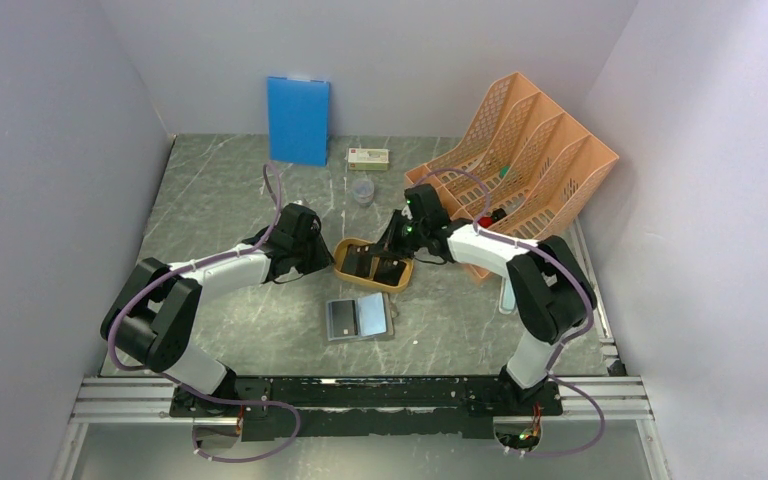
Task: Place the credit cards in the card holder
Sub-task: Pick up the credit card from the storage box, then turn over the card slot in the card holder, then insert the credit card into the card holder.
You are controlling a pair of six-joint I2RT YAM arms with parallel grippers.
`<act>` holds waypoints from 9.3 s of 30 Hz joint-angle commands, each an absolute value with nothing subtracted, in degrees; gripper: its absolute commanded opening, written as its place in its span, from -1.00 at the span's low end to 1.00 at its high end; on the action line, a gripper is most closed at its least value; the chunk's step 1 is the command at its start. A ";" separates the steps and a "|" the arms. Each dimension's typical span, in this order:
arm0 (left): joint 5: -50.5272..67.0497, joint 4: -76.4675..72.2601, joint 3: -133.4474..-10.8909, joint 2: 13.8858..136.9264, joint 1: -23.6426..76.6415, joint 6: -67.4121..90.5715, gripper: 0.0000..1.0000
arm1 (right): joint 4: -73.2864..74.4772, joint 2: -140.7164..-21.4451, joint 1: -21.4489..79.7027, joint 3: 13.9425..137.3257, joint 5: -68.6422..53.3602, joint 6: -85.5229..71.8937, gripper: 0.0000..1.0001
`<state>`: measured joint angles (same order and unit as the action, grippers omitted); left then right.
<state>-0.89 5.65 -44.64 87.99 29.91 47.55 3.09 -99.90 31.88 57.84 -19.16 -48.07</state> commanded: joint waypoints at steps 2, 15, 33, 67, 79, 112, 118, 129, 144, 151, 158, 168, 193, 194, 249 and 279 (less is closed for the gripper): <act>-1.58 5.82 -45.88 87.59 29.36 47.36 -0.34 | 7.68 -97.19 31.17 60.20 -21.74 -52.78 -1.00; -2.36 8.03 -48.55 83.67 29.35 47.34 -0.30 | 15.05 -91.24 27.85 63.95 -22.84 -59.12 -1.00; -15.29 19.16 -41.93 64.72 54.90 39.97 0.10 | 24.88 -67.06 30.27 45.17 -23.65 -28.70 -1.00; -22.84 13.14 -46.59 97.08 65.30 38.32 -0.18 | 27.02 -58.41 31.96 35.97 -17.63 -33.33 -1.00; -24.17 14.27 -42.49 96.38 65.33 40.34 -0.76 | 20.95 -62.01 33.25 32.96 -26.61 -34.49 -1.00; -23.99 14.46 -41.84 95.09 65.30 42.36 -0.88 | 8.01 -73.79 34.68 30.81 -34.00 -41.58 -1.00; -23.76 17.29 -44.55 89.53 65.30 42.26 -0.64 | 4.05 -78.94 34.89 32.34 -33.54 -42.02 -1.00; -23.63 23.98 -48.25 77.69 65.33 42.28 -0.19 | 2.56 -81.68 37.55 36.87 -33.23 -42.27 -1.00; -29.32 26.06 -37.21 63.32 64.65 52.51 -0.02 | 3.31 -92.75 45.34 46.68 -30.42 -41.53 -1.00; -27.65 21.11 -33.54 66.29 61.80 53.17 -0.04 | 4.64 -95.73 47.03 49.10 -29.24 -40.61 -1.00; -28.50 20.46 -32.84 73.49 59.63 53.50 -0.10 | 6.68 -94.80 47.46 49.93 -28.90 -39.51 -1.00; -28.71 17.61 -34.26 84.32 59.48 46.08 -0.38 | 13.83 -82.15 47.20 45.95 -20.38 -37.70 -1.00; -29.83 17.79 -37.40 83.31 60.82 43.72 -0.42 | 5.31 -79.39 40.64 39.74 -24.56 -40.92 -1.00; -30.10 18.14 -37.28 82.81 60.80 44.07 -0.42 | 4.75 -80.30 40.50 39.72 -25.65 -41.41 -1.00; -32.71 24.14 -29.50 77.09 60.56 57.22 -0.45 | -8.45 -96.02 38.92 41.82 -34.46 -47.73 -1.00; -27.89 20.67 -27.03 78.03 60.61 58.58 -0.48 | -14.41 -97.17 40.50 36.96 -27.75 -52.49 -1.00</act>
